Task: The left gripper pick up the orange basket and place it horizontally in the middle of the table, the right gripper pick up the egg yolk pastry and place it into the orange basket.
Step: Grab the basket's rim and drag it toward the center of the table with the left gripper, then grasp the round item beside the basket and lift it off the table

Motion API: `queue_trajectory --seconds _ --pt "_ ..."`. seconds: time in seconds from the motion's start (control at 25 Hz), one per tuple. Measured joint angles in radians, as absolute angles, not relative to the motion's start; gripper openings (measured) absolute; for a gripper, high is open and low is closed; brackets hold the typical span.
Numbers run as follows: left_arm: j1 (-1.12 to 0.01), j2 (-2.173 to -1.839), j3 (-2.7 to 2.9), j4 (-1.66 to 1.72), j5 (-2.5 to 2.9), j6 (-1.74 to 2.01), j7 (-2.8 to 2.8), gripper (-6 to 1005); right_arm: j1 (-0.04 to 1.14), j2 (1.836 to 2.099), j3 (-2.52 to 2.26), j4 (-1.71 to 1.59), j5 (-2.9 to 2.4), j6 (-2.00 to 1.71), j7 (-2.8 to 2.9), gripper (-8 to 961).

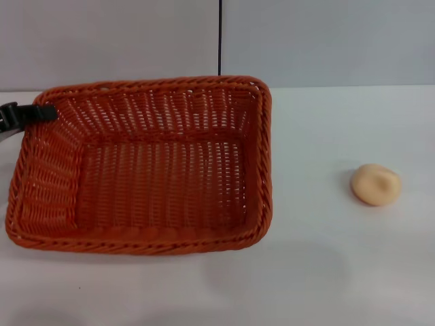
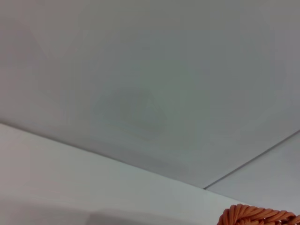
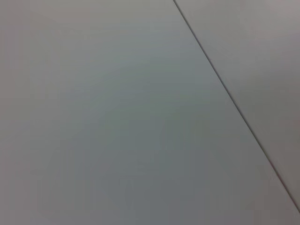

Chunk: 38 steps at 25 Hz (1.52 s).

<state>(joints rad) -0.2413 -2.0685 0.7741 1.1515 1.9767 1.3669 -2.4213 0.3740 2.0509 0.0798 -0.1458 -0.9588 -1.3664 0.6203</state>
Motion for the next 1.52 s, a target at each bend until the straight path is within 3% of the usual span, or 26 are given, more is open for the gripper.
queue_trajectory --seconds 0.48,0.96,1.16,1.28,1.36,1.52 --pt "-0.241 -2.060 0.794 1.119 1.951 1.388 -2.402 243 0.387 2.043 0.080 -0.147 -0.959 -1.356 0.620 655" --pt "-0.263 -2.043 0.785 1.125 1.958 1.401 -2.396 506 0.391 2.042 0.080 -0.147 -0.955 -1.348 0.620 655" --pt "-0.269 -2.029 0.767 1.127 1.957 1.394 -2.366 734 0.391 2.042 0.080 -0.148 -0.958 -1.347 0.620 654" --pt "-0.281 -2.029 0.708 1.124 1.953 1.395 -2.299 735 0.389 2.041 0.073 -0.149 -0.959 -1.347 0.626 654" --pt "-0.293 -2.049 0.632 1.123 1.923 1.394 -2.191 735 0.379 2.036 0.020 -0.165 -0.960 -1.347 0.667 654" --pt "-0.300 -2.059 0.591 1.068 1.809 1.391 -2.025 734 0.359 2.032 -0.081 -0.218 -0.962 -1.347 0.791 655"
